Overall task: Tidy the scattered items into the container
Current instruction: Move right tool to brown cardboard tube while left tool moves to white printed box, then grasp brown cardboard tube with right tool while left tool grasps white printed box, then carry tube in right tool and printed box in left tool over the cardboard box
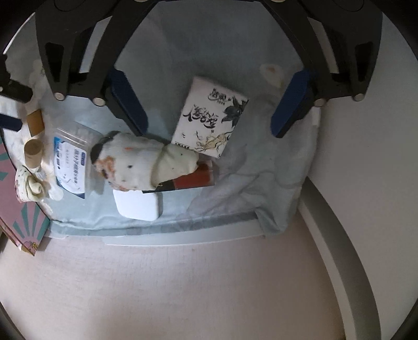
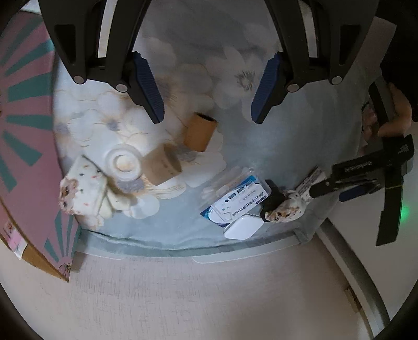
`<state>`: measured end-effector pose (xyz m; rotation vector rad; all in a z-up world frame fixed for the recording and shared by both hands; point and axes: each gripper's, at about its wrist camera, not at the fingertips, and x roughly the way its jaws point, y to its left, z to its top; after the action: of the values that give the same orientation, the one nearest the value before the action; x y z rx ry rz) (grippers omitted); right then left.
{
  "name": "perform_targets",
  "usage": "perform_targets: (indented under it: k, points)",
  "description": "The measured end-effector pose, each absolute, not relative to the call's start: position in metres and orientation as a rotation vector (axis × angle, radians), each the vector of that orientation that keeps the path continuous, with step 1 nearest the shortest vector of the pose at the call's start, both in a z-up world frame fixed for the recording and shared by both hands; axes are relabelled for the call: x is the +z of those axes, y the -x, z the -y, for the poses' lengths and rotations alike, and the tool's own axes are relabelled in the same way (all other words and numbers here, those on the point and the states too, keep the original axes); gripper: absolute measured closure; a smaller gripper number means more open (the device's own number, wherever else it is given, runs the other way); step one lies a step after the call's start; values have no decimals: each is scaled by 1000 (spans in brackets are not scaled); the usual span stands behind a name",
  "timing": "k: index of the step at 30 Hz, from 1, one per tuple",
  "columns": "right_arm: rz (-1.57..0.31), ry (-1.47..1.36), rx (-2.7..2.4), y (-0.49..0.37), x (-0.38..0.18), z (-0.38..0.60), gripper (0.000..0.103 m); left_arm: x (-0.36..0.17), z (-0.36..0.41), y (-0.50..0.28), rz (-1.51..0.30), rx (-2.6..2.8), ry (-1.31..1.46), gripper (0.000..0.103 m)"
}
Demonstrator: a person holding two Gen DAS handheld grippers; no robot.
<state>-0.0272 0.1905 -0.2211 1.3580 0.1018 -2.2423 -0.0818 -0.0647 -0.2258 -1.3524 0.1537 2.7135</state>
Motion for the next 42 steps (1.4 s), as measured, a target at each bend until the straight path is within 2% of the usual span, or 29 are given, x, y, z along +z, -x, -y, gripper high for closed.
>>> perform_targets:
  k: [3, 5, 7, 10, 13, 14, 15, 21, 30, 42]
  points:
    - [-93, -1359, -2265, 27, -227, -182, 39, -233, 68, 86, -120, 2699, 1360, 15]
    - [-97, -1364, -2280, 28, -229, -177, 48, -234, 69, 87, -129, 2692, 1345, 16]
    - [-114, -1369, -2297, 31, -233, -173, 51, -239, 70, 90, -148, 2677, 1348, 22]
    - [-126, -1366, -2318, 35, -239, -168, 57, -247, 72, 93, -157, 2649, 1376, 34]
    - [-152, -1352, -2345, 38, -242, -164, 69, -247, 71, 91, -211, 2661, 1358, 43]
    - [-167, -1346, -2352, 38, -242, -163, 74, -247, 71, 90, -219, 2662, 1351, 58]
    - [-176, -1341, -2357, 39, -242, -162, 77, -248, 72, 92, -208, 2650, 1359, 60]
    - [-202, -1316, -2362, 38, -239, -160, 81, -246, 74, 93, -187, 2648, 1366, 60]
    - [-208, -1260, -2362, 36, -216, -168, 82, -214, 75, 79, -151, 2671, 1347, 60]
    - [-182, -1159, -2338, 30, -153, -197, 82, -121, 47, 57, -96, 2707, 1252, 60]
